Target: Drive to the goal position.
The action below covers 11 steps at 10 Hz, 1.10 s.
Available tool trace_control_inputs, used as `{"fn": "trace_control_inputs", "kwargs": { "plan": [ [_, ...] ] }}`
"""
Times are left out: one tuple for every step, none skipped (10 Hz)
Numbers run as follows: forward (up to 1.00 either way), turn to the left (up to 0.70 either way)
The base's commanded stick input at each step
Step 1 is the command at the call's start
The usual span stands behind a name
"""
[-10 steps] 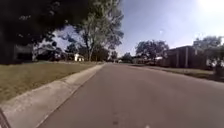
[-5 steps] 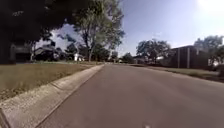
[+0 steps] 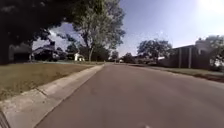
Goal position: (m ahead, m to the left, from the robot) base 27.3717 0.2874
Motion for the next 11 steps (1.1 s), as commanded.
{"fn": "trace_control_inputs", "kwargs": {
  "plan": [
    [1.0,-0.05],
    [1.0,0.0],
    [1.0,0.0],
    [1.0,0.0],
    [1.0,0.0],
    [1.0,0.0],
    [1.0,0.0],
    [1.0,0.0],
    [1.0,0.0],
    [1.0,0.0],
    [1.0,0.0]
  ]
}}
